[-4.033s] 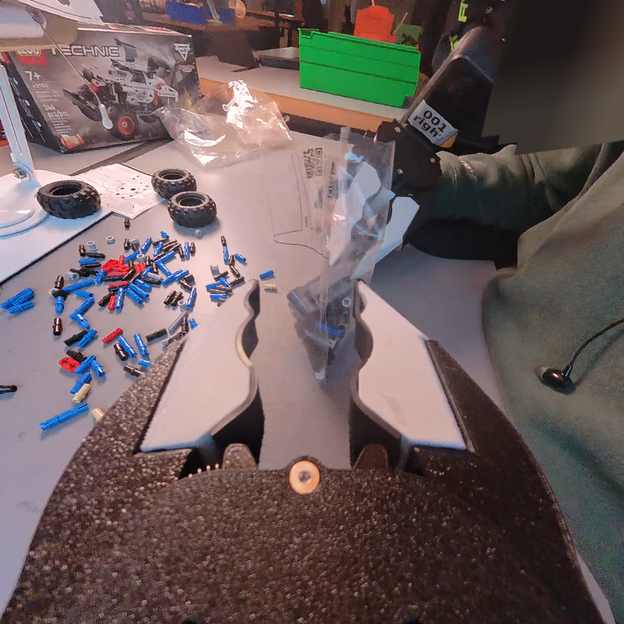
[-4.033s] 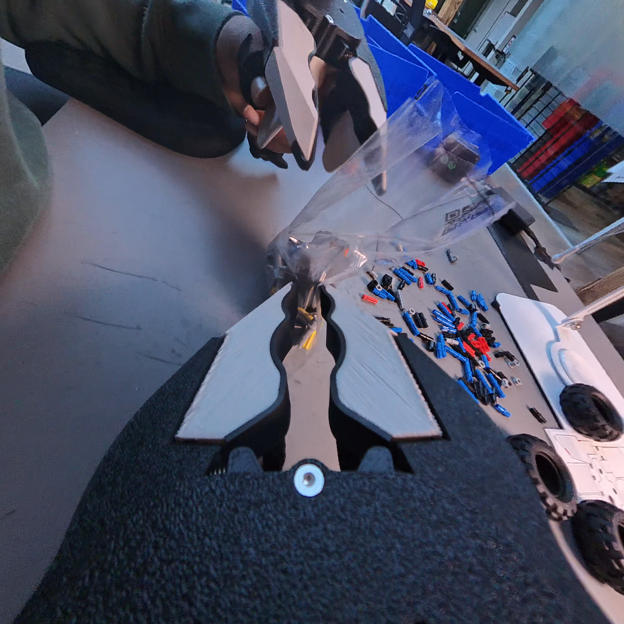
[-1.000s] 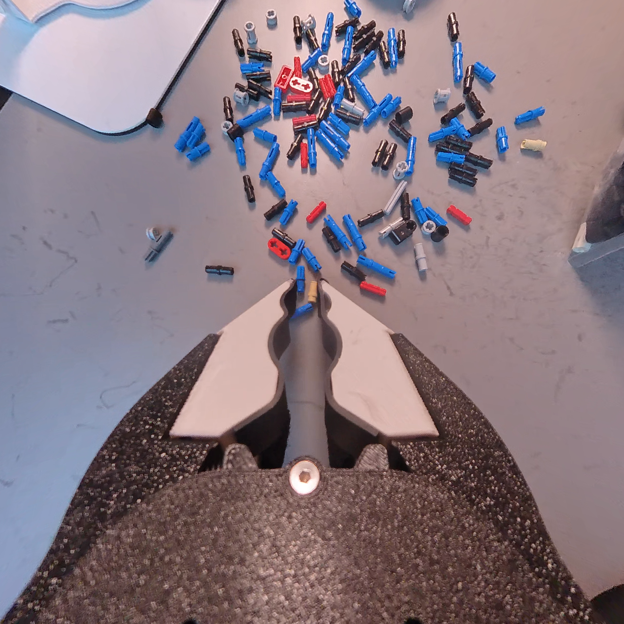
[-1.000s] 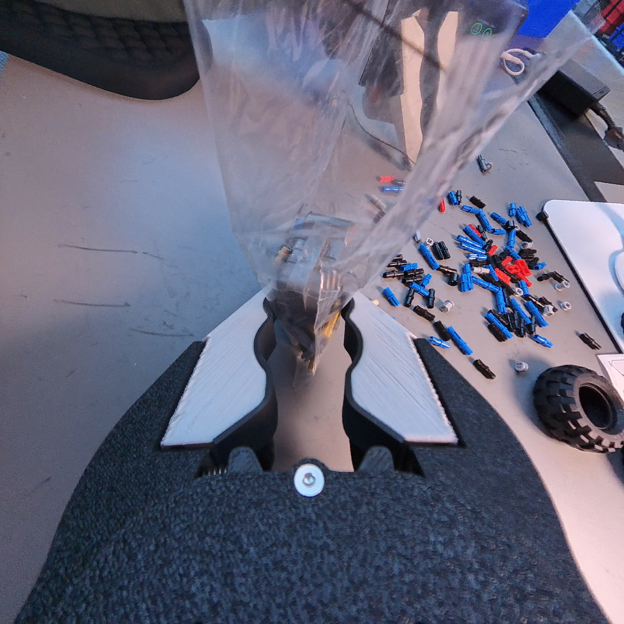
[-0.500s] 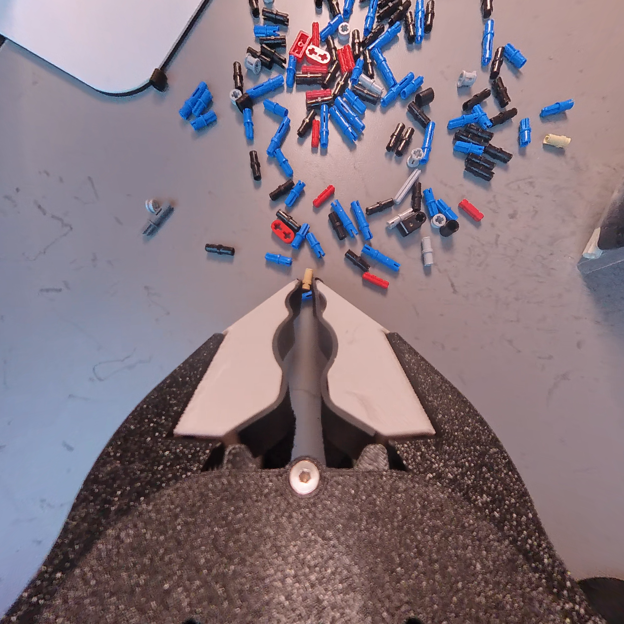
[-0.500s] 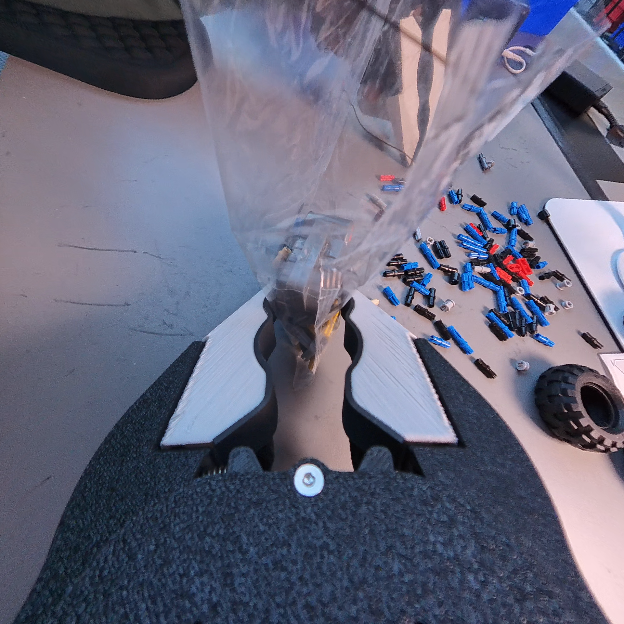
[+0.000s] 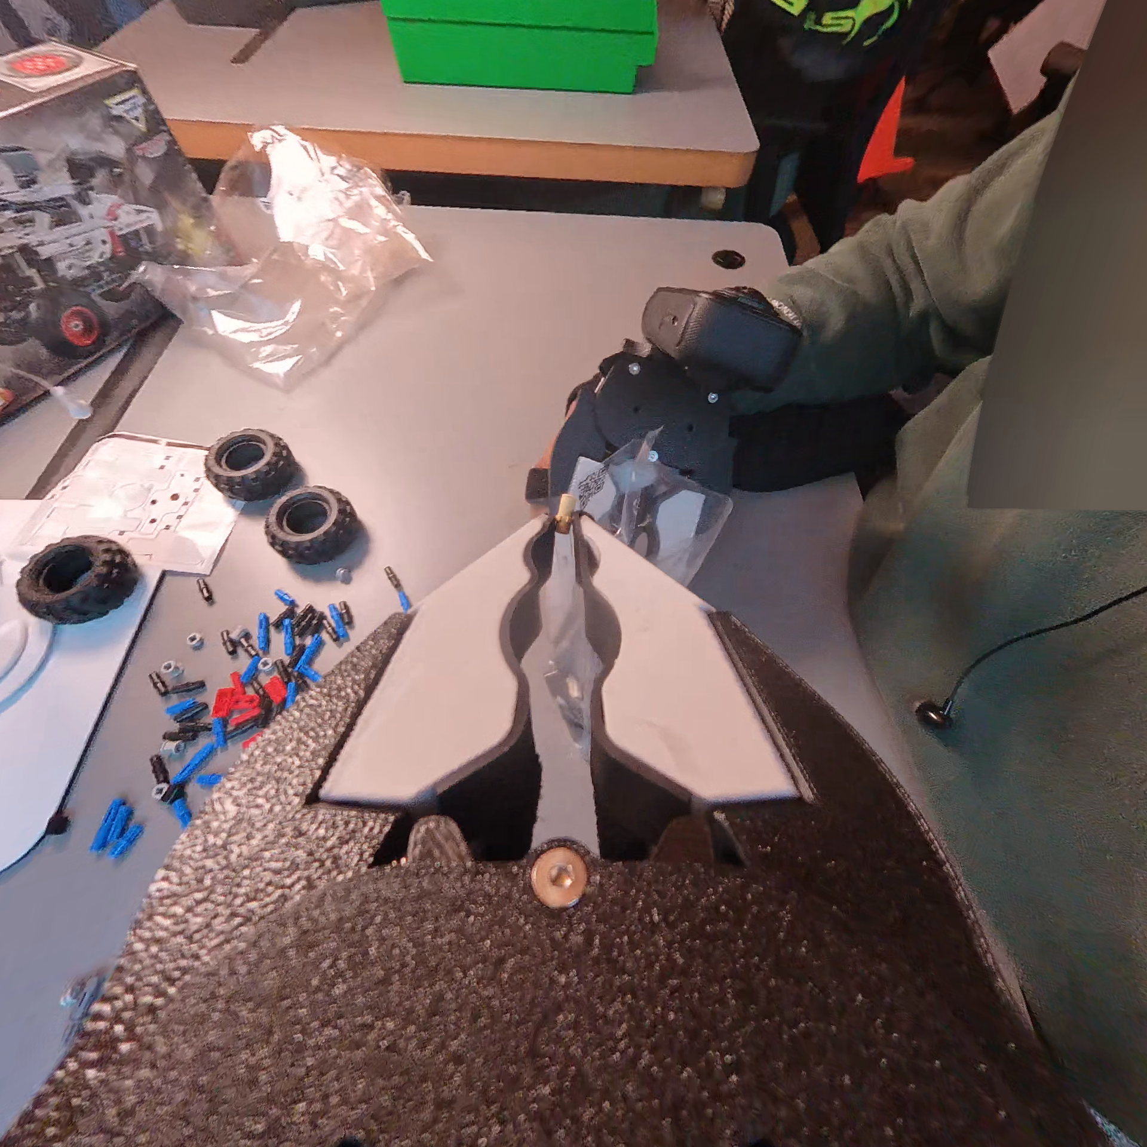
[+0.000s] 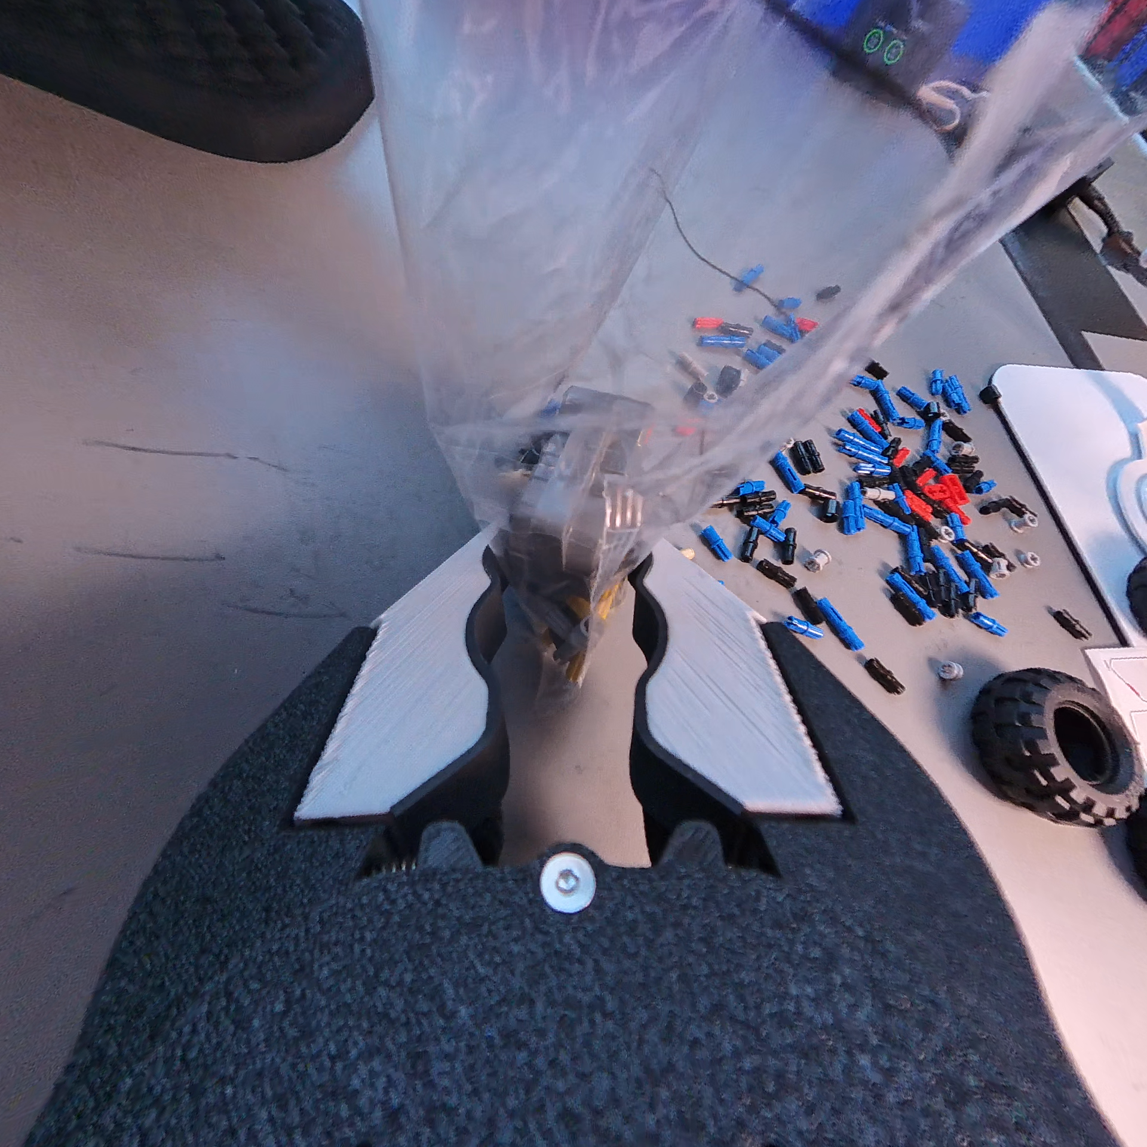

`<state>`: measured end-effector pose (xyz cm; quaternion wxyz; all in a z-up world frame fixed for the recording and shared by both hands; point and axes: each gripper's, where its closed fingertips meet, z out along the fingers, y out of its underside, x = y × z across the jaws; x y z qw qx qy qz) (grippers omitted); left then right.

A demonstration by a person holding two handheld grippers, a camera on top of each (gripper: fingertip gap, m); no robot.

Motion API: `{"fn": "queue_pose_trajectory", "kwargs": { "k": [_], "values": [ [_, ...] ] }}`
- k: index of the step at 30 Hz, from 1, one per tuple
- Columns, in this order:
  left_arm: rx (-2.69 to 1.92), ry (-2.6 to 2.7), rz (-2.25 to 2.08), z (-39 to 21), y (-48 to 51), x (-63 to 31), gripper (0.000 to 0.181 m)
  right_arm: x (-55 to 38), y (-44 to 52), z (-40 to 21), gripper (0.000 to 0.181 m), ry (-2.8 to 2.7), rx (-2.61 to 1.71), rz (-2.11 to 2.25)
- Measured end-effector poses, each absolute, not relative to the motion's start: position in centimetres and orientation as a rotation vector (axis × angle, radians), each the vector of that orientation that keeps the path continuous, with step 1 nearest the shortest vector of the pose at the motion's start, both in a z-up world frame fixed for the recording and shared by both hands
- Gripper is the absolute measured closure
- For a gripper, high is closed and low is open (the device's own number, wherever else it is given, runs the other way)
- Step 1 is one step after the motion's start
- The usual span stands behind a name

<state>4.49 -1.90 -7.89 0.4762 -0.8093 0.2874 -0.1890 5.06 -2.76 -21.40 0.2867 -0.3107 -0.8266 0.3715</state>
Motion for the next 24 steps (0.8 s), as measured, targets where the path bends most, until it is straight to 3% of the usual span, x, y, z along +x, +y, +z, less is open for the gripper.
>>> {"fn": "queue_pose_trajectory", "kwargs": {
  "k": [5, 10, 14, 20, 22, 24],
  "values": [
    [-1.972, 0.709, -0.523, -8.1, -2.0, 5.3, 0.167, 5.1, -2.8, -21.4, 0.145, -2.208, -0.818, 0.982],
    [-1.896, 0.488, -0.435, -6.3, -2.0, 0.2, 0.165, 5.2, -2.7, -21.4, 0.145, -2.215, -0.808, 0.979],
    [-2.044, 0.419, -0.399, -11.4, -3.4, -2.5, 0.163, 5.7, -3.0, -21.4, 0.145, -2.232, -0.757, 0.980],
    [-2.045, 0.588, -0.653, -16.9, -7.2, 3.5, 0.149, 6.5, -4.0, -21.4, 0.145, -2.263, -0.693, 1.016],
    [-2.028, 0.596, -0.662, -17.6, -7.3, 5.0, 0.153, 6.5, -4.5, -21.4, 0.145, -2.272, -0.687, 1.032],
    [-2.034, 0.622, -0.619, -18.2, -7.3, 5.5, 0.175, 6.5, -4.9, -21.3, 0.144, -2.284, -0.697, 1.064]
  ]
}}
